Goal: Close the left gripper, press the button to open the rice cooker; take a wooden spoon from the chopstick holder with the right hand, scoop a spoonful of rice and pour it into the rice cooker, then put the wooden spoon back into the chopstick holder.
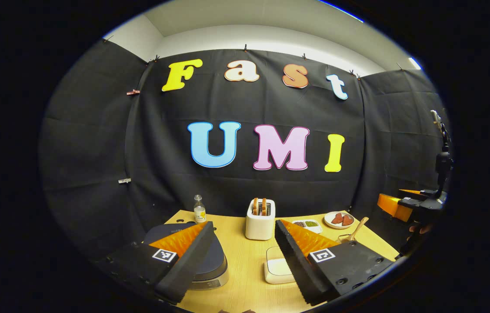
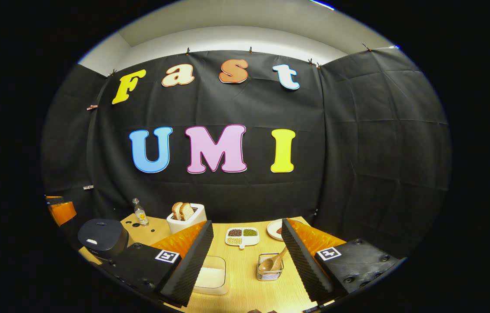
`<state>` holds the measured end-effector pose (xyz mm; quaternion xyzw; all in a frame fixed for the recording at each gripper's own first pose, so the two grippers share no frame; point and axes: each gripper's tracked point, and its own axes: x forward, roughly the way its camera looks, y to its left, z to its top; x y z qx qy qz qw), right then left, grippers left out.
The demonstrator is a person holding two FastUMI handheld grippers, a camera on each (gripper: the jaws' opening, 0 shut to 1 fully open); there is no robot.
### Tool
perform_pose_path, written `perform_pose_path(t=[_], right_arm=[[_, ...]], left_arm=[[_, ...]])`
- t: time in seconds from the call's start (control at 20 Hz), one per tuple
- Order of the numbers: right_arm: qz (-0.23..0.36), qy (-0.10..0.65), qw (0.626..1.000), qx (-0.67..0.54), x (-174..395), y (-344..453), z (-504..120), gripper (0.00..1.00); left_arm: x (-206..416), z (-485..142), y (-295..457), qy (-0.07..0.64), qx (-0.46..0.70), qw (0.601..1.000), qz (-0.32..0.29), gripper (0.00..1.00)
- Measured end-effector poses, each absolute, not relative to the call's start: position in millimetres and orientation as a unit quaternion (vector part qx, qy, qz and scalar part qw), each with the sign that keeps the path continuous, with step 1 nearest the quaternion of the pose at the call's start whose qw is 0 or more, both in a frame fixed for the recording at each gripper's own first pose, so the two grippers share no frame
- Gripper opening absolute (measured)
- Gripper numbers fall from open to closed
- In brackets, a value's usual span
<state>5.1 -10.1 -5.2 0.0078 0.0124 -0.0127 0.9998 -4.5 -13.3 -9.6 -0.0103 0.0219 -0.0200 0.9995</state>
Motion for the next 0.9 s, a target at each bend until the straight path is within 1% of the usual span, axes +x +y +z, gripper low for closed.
perform_pose_path(t=[0.2, 0.4, 0.55, 0.7, 0.8, 0.9], right_arm=[[-0.012, -0.004, 1.0, -0.01, 5, -11, 1, 0.98], [-0.004, 0.007, 1.0, -0.024, -5, -1, -9, 0.99], [-0.009, -0.008, 1.0, -0.027, -15, 5, 0, 0.98], [-0.026, -0.013, 0.999, -0.031, -27, 8, 3, 0.98], [-0.04, -0.014, 0.999, -0.034, -37, 10, 5, 0.98], [-0.056, -0.016, 0.998, -0.035, -48, 10, 5, 0.98]], left_arm=[[-4, -15, -9, 0.027, -0.029, 0.999, -0.023, 0.95], [-3, -11, 10, 0.018, -0.017, 1.0, -0.011, 0.95], [-6, -4, 23, 0.001, -0.02, 1.0, -0.012, 0.95], [-3, -7, 40, 0.004, -0.02, 1.0, -0.012, 0.95], [0, -12, 46, 0.013, -0.027, 0.999, -0.032, 0.95], [1, -22, 54, 0.033, -0.041, 0.997, -0.059, 0.91]])
